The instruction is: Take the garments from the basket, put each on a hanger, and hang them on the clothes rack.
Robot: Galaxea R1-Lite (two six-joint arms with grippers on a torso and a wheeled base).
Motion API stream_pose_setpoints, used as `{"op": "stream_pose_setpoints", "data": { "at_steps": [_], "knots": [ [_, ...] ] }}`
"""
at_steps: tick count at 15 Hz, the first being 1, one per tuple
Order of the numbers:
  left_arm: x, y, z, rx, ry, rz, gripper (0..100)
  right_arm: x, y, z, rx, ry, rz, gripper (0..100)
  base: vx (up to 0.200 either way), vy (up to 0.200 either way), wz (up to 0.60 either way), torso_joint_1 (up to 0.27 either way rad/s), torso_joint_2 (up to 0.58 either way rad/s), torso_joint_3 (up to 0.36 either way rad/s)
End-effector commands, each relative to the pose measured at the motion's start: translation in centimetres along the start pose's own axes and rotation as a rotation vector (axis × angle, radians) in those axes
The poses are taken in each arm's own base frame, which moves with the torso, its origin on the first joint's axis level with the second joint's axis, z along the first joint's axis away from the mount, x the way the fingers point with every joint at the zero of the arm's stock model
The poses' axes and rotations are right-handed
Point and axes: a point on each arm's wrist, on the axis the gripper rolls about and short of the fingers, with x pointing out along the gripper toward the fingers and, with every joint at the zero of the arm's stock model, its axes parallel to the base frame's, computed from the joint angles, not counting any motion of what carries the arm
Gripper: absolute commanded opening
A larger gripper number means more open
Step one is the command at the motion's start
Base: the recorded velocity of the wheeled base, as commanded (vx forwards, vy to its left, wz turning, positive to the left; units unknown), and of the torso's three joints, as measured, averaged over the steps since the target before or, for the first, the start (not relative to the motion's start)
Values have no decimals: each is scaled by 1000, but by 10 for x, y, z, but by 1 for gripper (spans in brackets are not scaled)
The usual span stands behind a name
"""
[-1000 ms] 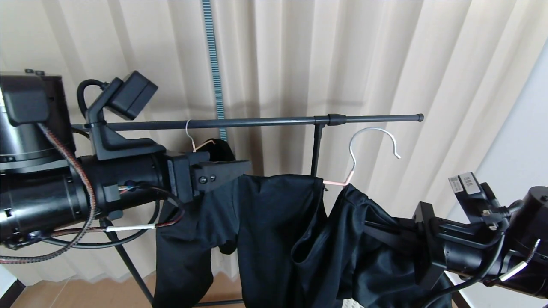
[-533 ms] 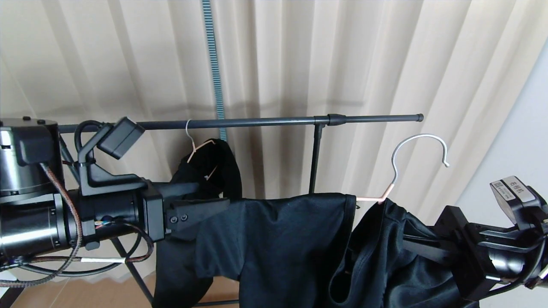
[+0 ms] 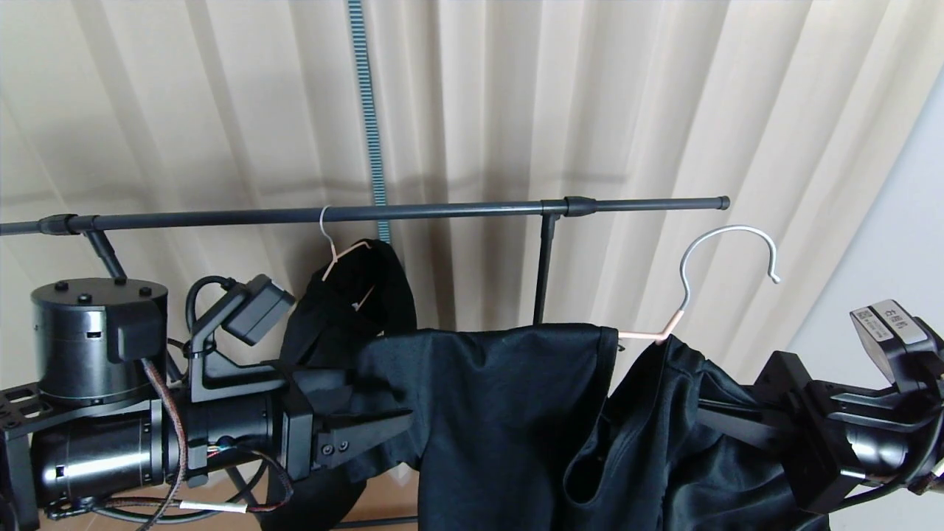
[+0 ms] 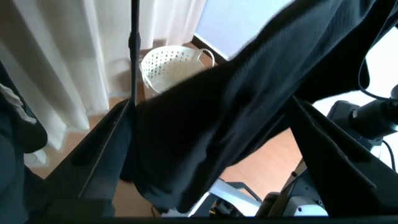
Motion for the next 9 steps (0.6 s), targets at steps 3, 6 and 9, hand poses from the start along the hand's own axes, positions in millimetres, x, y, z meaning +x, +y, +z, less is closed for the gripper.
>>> {"op": "stream_pose_setpoints", "data": {
  "at_steps": [3,6,9],
  "knots": [
    [7,3,-4,-13,26,-2,100,-1,-1,1,-1,-2,-7,0,0,0,0,0,0,0],
    [7,2,-4,-15,28,-1,0,-2,-2,1,-1,-3,-12,0,0,0,0,0,0,0],
    [1,1,-3,-11,9,8,0,-4,-5,2,-3,-6,-27,0,0,0,0,0,0,0]
  ]
}}
